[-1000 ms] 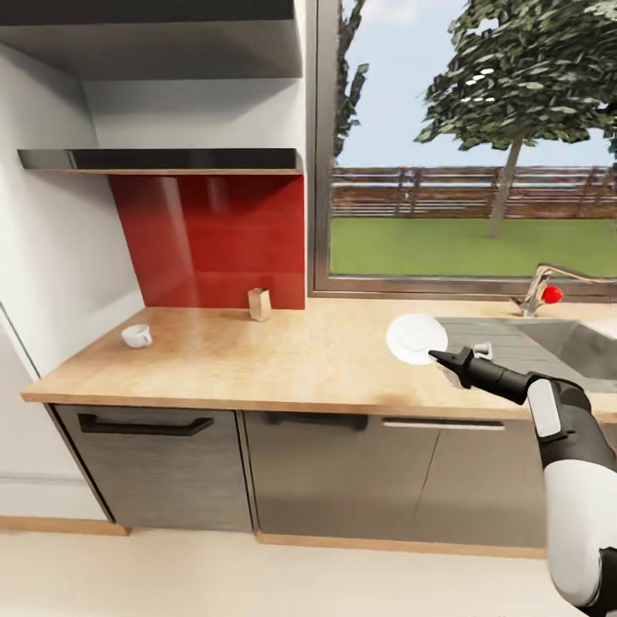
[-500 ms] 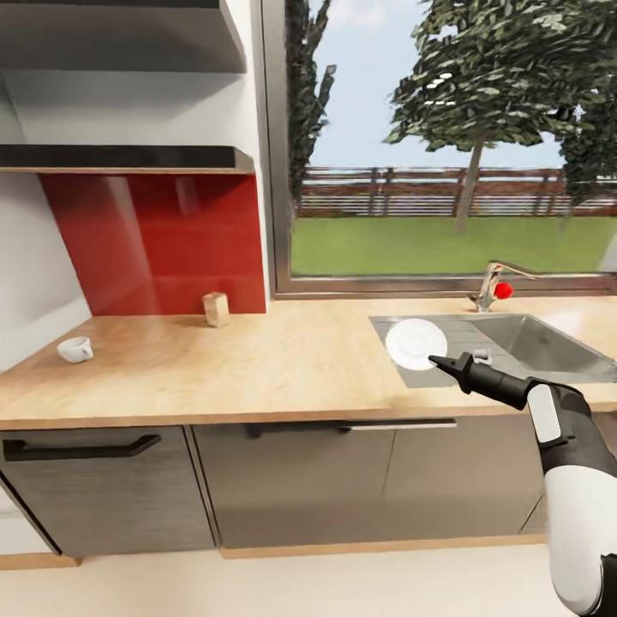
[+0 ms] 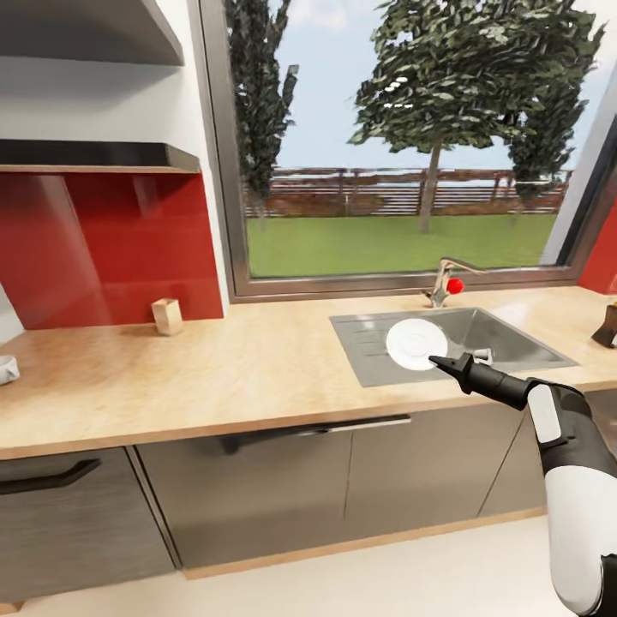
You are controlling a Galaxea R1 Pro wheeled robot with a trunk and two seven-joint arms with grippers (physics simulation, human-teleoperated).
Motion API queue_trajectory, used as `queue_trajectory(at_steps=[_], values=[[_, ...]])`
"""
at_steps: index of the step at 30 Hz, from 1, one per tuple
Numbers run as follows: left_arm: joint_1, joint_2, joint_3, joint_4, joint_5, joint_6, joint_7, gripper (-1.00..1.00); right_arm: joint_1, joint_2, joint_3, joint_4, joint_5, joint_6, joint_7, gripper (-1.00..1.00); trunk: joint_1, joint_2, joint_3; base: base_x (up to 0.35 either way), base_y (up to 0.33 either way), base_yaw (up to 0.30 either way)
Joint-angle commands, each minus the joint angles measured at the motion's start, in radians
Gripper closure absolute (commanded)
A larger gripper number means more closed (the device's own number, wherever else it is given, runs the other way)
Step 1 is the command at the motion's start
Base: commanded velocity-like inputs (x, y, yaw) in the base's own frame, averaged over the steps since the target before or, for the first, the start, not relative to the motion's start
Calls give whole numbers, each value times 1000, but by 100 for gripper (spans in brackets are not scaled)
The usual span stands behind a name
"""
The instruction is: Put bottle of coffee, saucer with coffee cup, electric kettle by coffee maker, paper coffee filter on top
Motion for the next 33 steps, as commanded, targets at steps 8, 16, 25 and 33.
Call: queue_trajectory(at_steps=[8,16,25,33], values=[[0,0,2,0,6,11,-4,-100,5,-1,-2,1,1,4,8,100,0,-1,-1,33,-125,-244],[0,0,2,0,7,11,-4,-100,5,-1,-2,1,1,3,8,100,0,-1,-1,70,-225,-138],[0,1,2,0,6,11,-3,-100,6,-1,-2,1,1,3,8,100,0,-1,-1,97,-288,-238],[0,0,2,0,6,12,-2,-100,7,-1,-2,1,1,3,8,100,0,-1,-1,98,-291,-258]])
